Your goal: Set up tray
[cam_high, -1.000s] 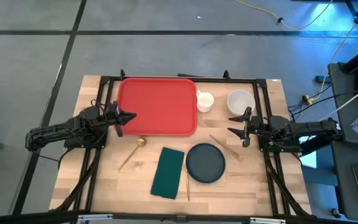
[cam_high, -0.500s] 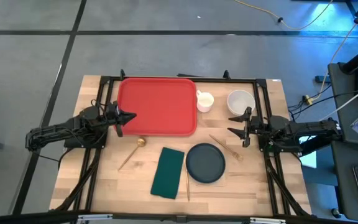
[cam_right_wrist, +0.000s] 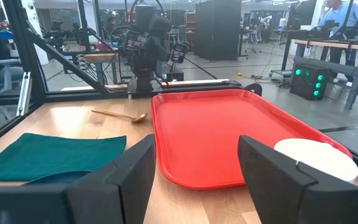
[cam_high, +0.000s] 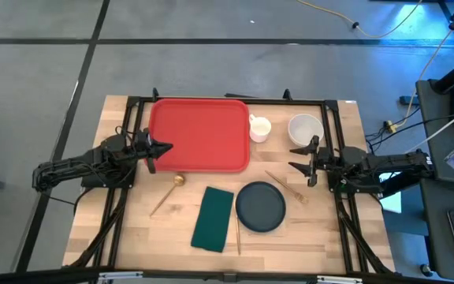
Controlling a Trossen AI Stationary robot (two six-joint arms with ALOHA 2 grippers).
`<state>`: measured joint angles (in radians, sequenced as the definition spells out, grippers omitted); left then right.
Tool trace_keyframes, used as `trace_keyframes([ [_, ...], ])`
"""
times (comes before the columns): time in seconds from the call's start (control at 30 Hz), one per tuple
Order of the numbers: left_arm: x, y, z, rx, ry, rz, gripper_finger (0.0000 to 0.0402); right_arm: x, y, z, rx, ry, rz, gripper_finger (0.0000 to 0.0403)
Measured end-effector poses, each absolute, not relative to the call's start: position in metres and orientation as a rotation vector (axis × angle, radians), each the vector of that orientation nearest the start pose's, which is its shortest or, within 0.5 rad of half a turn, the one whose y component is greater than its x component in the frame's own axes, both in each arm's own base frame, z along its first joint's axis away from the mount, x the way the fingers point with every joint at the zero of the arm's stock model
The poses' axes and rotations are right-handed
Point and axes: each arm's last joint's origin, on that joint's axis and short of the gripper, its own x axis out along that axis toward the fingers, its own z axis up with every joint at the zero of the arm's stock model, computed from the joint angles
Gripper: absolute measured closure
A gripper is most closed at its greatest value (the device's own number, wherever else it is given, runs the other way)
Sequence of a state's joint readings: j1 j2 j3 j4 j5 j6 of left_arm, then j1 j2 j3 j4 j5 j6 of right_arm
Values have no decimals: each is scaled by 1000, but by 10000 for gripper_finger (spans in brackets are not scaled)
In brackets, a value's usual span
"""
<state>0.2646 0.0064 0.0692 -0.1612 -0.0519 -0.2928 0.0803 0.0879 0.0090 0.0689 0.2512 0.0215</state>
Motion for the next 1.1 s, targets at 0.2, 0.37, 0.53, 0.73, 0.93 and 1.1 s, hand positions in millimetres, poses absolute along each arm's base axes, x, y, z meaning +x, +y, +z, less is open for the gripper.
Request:
trace_keyframes([
  [0.2, 89, 26, 171, -301, 51, 329, 397, 102, 1, 166, 19, 7, -171, 176],
  [0.37, 89, 26, 171, -301, 51, 329, 398, 102, 1, 166, 20, 8, -171, 176],
  [0.53, 89, 26, 171, -301, 51, 329, 398, 102, 1, 166, 20, 7, -171, 176],
  [0.73, 89, 26, 171, -301, 51, 329, 398, 102, 1, 166, 20, 8, -171, 176],
  [0.93, 89, 26, 171, -301, 51, 328, 398, 102, 1, 166, 62, 4, -171, 176],
  [1.1, 89, 26, 171, -301, 51, 328, 398, 102, 1, 166, 210, -9, -170, 176],
])
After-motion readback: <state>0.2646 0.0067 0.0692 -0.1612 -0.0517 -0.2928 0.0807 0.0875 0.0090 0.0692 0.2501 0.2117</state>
